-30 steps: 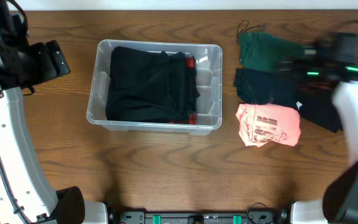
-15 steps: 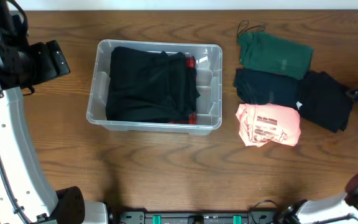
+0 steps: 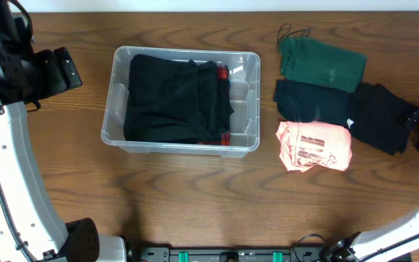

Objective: Pack container

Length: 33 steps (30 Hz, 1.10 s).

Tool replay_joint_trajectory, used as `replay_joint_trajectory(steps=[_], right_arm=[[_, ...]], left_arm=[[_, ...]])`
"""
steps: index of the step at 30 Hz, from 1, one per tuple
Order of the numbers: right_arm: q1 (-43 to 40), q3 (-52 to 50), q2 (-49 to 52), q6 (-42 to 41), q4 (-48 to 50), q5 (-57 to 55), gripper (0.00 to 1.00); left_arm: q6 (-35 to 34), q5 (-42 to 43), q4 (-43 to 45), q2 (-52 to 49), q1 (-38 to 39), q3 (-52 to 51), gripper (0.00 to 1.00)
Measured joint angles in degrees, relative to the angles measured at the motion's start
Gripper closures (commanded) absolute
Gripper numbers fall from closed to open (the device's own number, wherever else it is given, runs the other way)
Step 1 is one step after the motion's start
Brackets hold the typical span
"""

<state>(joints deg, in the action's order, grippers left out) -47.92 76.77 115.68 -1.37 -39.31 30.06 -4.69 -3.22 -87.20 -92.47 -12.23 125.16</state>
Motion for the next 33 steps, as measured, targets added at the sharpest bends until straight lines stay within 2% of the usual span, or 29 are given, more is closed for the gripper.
replay_joint_trajectory(steps=[6,13,22,26,27,33], right_arm=[[-0.02,0.20,2.01,1.64,-0.07,3.02,0.15],[-0.24,1.38,5.66,2.69,-0.33,12.61,0.33],[-0.70,1.36,7.69,4.55,-1.73,13.88,0.80],[-0.72,1.20,7.67,4.35,-2.19,14.23,0.96],[-0.72,1.20,7.58,4.17,-2.27,14.43,0.99],[-0.61,-0.04,3.28,2.95,-3.76,19.08,0.99]], left_arm=[[0.00,0.00,0.00,0.00,0.00,0.00,0.02],[0.00,0.00,0.00,0.00,0.00,0.00,0.02],[0.00,0.00,0.00,0.00,0.00,0.00,0.02],[0.00,0.00,0.00,0.00,0.00,0.00,0.02],[0.00,0.00,0.00,0.00,0.00,0.00,0.02],[0.00,0.00,0.00,0.00,0.00,0.00,0.02]])
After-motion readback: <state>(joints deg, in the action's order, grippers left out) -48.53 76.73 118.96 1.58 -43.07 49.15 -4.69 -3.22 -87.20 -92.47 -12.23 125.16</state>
